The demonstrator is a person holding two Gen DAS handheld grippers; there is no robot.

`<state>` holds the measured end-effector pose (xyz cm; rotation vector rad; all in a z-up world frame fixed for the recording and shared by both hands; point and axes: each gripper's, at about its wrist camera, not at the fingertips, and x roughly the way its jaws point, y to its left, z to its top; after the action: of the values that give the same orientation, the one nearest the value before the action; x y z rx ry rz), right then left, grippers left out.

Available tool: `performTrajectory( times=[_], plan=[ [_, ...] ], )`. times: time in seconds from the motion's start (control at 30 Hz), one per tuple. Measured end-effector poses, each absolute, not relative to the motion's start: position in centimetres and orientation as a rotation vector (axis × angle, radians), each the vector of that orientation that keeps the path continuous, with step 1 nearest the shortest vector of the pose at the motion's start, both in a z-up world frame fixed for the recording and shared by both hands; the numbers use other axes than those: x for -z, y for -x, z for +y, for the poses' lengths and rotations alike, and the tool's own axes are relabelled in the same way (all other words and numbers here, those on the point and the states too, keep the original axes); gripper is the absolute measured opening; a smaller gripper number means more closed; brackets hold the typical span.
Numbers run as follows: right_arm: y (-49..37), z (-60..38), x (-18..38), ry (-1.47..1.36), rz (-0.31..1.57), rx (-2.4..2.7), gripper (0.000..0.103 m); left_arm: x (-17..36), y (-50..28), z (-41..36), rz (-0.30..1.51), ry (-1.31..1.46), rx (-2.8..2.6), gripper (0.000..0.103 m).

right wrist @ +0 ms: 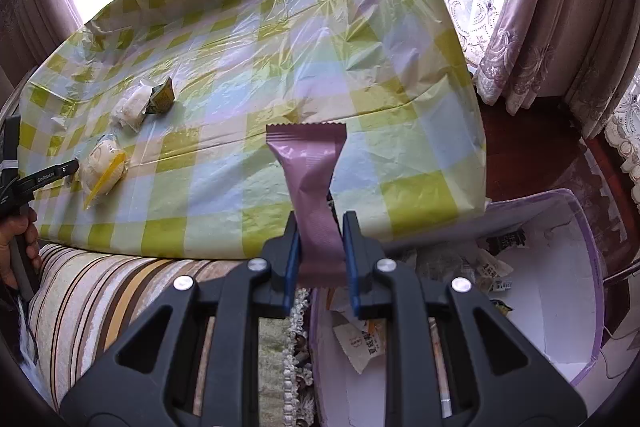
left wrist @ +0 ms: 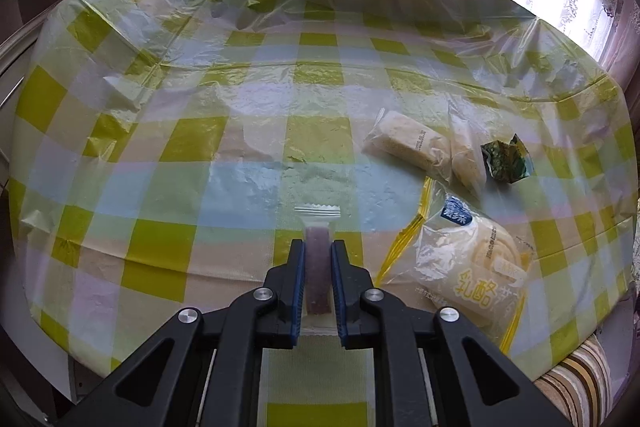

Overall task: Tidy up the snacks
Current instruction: 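Carry the pink bar with the right tool while the left tool carries the brown bar over the white box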

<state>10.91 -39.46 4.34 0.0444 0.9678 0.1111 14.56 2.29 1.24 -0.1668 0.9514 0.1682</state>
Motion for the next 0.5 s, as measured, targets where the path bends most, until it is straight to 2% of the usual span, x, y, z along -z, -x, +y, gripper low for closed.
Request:
performTrajectory(
  times=[0.27,0.5],
  plan=[
    [-10.1,-43.1,-4.6,-0.049,0.962,-0.015,0.023,-4.3,-12.4,-1.3,0.879,0.188,-0.041,0.014],
    [-9.2,-47.1,-4.4,-0.071,0.963,0.078,0.023,-5.5,-12.4,-8.6,0.885,0.182,0.196,0.014]
  ],
)
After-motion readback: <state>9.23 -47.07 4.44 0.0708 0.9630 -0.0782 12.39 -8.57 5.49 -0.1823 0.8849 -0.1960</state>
